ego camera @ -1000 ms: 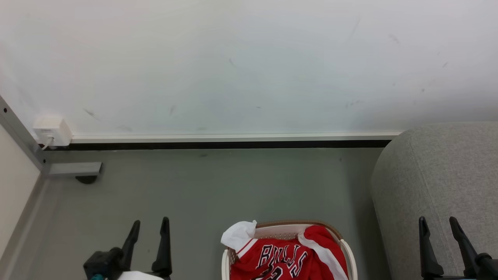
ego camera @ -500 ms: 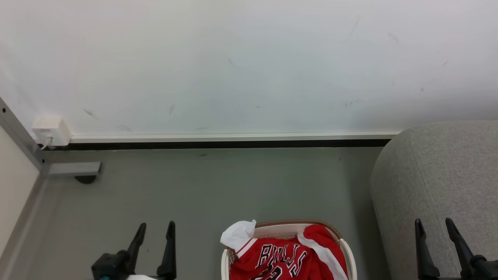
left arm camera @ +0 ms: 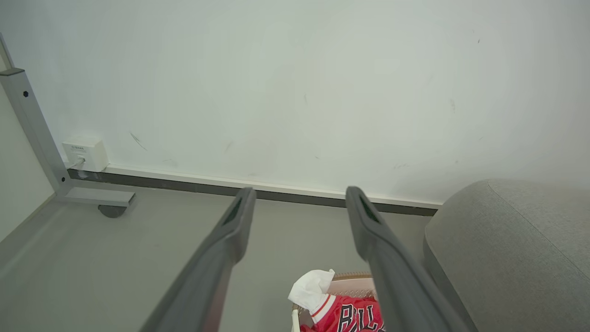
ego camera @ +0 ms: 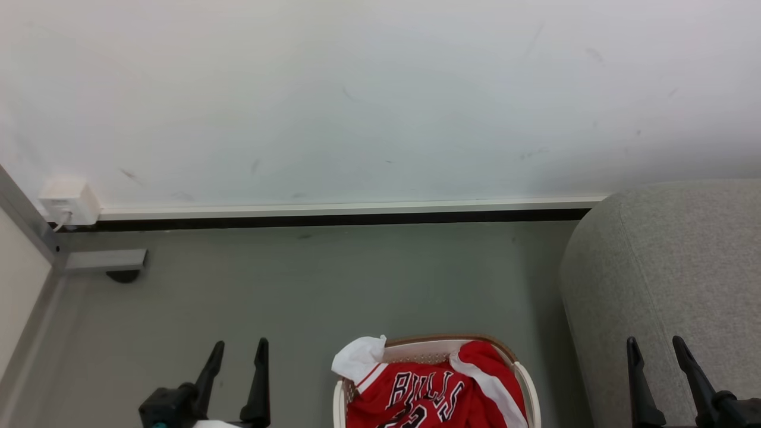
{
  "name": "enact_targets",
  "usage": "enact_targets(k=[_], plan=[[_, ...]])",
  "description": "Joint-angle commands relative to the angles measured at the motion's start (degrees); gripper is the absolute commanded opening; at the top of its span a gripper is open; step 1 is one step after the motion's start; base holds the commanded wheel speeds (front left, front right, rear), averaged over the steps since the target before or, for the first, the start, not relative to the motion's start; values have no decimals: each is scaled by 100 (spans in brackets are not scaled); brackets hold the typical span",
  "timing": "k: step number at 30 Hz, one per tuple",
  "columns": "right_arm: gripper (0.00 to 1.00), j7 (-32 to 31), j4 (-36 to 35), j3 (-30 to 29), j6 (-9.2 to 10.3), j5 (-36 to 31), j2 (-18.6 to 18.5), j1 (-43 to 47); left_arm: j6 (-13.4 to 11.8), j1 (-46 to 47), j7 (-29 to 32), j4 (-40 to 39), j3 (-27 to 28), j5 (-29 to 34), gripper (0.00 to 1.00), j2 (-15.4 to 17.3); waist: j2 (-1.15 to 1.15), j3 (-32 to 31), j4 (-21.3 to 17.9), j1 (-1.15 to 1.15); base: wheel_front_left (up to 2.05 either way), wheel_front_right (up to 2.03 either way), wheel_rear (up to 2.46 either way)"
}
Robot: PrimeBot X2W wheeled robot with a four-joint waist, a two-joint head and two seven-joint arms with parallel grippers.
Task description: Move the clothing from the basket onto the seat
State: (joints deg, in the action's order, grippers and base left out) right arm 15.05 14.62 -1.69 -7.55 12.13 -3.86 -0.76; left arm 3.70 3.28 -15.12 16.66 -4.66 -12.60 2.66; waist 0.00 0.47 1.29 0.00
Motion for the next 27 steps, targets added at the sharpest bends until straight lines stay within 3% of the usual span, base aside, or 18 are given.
enact_targets(k=[1,9,17,27], plan=[[100,20,0,26,12,31,-41,-11,-8,-20,-6,-15,6,-92,100,40,0,14,-39,0,0,0,0],[100,20,-112,135,12,83,-57,-209,3,142,-5,-50,-41,-84,100,37,0,260,-305,0,0,0,0],[100,12,-423,216,12,139,-37,-578,91,805,-5,-6,-382,165,100,37,0,1002,-803,0,0,0,0],[100,12,-923,372,12,324,72,-1319,265,2282,-4,1121,-1233,838,100,41,0,2296,-1531,0,0,0,0]])
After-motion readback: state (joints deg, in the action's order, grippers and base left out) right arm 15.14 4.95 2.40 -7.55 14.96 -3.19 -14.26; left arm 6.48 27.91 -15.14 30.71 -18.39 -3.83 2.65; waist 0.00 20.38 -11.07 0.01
